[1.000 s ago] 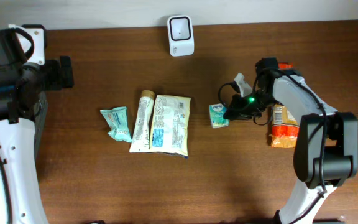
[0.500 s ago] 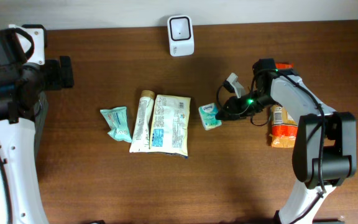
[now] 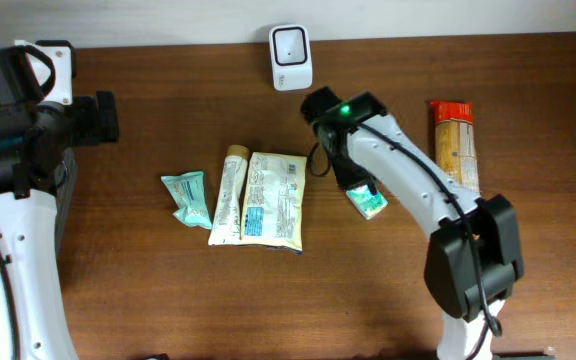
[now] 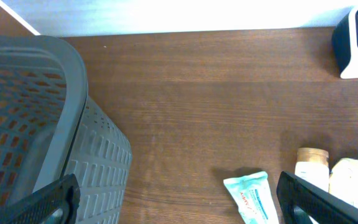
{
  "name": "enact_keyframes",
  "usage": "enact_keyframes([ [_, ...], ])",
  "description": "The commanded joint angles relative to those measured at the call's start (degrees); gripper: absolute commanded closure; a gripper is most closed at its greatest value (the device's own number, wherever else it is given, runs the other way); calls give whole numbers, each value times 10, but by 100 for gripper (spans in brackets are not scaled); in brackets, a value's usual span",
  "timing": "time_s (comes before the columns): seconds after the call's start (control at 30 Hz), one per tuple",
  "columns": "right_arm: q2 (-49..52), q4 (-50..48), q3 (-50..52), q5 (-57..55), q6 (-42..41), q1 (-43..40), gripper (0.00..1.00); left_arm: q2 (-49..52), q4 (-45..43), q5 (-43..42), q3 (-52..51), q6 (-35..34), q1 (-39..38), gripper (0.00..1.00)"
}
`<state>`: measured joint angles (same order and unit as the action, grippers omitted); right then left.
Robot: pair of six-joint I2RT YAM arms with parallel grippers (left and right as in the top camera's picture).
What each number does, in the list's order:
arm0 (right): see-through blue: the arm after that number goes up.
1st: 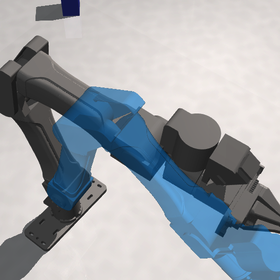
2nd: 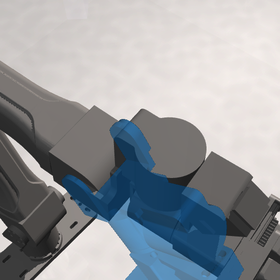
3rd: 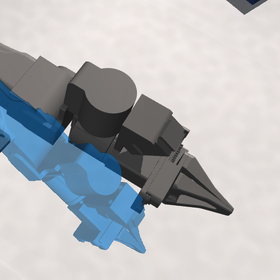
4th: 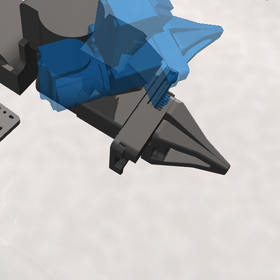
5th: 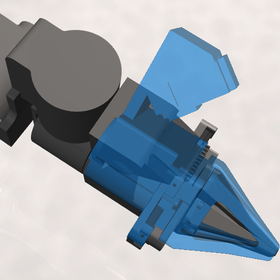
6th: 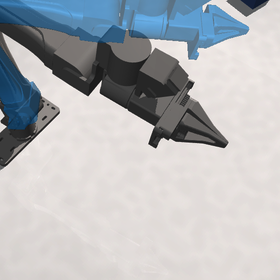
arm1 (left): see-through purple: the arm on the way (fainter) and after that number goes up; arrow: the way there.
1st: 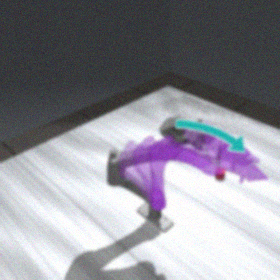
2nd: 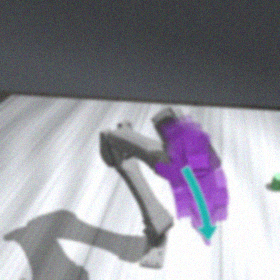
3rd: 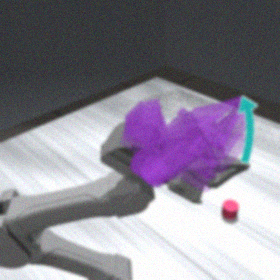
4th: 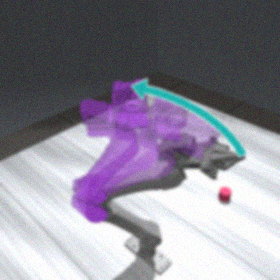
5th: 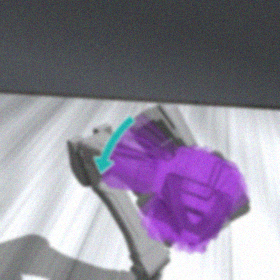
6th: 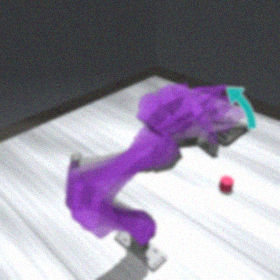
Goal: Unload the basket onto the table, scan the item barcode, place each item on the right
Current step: 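Lift and rotate the Kleenex pack in the right gripper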
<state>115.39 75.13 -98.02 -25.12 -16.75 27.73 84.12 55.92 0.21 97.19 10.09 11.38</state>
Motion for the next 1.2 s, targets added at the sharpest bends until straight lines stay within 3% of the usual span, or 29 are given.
enact_keyframes([
  [0.0,28,-35,5,65,72,-19,62,-5,-2,-4,2,8,0,1],
  [0.1,33,-71,5,198,153,-51,36,-5,-2,-4,2,8,0,1],
  [0.27,37,-67,5,489,337,-181,34,-5,-2,-4,2,7,0,1],
  [0.47,70,-57,41,487,404,-218,35,-5,-2,-4,2,8,0,1],
  [0.67,72,-135,125,485,403,-218,50,-5,0,-4,2,7,0,1],
  [0.73,72,-141,132,485,403,-218,64,-5,0,-4,2,7,0,1],
  [0.97,71,-119,98,486,376,-218,96,-5,0,-4,2,7,0,1],
  [1.03,70,-96,67,482,361,-218,96,-5,0,-4,2,8,0,1],
  [1.17,57,-69,5,361,274,-196,96,-5,0,-4,2,7,0,1],
])
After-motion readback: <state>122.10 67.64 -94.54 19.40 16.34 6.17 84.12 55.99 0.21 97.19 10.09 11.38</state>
